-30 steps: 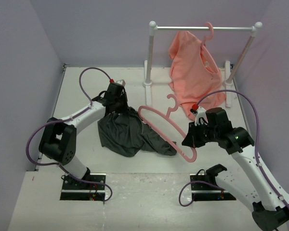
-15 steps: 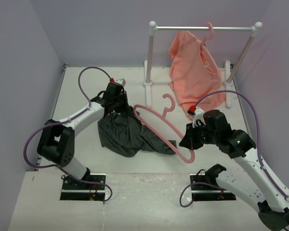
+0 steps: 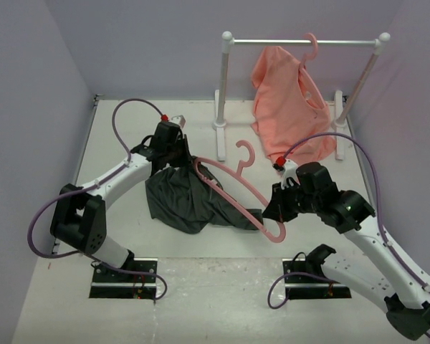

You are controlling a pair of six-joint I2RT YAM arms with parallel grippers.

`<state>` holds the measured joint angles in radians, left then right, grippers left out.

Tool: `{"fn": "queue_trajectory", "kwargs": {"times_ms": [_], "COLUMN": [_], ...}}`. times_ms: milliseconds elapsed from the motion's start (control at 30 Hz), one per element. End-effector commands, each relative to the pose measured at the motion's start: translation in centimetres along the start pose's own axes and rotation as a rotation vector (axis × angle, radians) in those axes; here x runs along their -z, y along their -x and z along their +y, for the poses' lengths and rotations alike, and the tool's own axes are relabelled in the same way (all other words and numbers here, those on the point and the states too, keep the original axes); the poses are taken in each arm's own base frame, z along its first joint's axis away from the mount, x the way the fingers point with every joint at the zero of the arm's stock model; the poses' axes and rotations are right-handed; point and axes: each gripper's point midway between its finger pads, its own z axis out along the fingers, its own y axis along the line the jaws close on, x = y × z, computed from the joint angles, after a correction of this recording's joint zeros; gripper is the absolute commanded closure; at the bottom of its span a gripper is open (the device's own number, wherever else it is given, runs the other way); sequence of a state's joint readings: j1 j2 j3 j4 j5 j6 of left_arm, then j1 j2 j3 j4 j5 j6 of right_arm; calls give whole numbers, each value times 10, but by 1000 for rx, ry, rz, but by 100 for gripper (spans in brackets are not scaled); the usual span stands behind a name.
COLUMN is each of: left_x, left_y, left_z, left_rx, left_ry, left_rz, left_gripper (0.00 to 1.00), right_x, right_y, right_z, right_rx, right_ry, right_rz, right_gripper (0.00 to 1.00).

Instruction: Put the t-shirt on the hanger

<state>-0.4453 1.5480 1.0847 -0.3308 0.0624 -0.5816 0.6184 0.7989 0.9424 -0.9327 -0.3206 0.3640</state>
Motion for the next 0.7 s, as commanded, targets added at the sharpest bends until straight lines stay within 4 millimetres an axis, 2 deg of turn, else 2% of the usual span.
{"fn": "queue_trajectory", "kwargs": {"times_ms": [0, 100, 167, 300, 433, 533, 667], "left_x": [22, 26, 30, 44, 73, 94, 130], "left_y": [8, 5, 6, 9, 1, -9, -8], "left_z": [-12, -11, -13, -22, -47, -68, -84], "left_rx": [-19, -27, -44, -100, -209, -293, -348], "left_ry": [-76, -80, -94, -133, -231, -270, -305], "left_rz": [-51, -54, -57, -53, -39, -54, -113], "left_gripper": [100, 100, 100, 100, 100, 100, 100], "right_x": [-10, -7, -6, -8, -8, -7, -13], "right_y": [30, 41, 46, 37, 24, 29, 35], "right_z": [4, 11, 24, 52, 68, 78, 77], "right_rx": [54, 85, 113, 182, 212, 216, 196], "right_ry": [0, 20, 90, 276, 412, 474, 469], "right_rz": [-69, -97, -101, -63, -22, -57, -74], "right_gripper": [100, 100, 100, 100, 100, 100, 100]}}
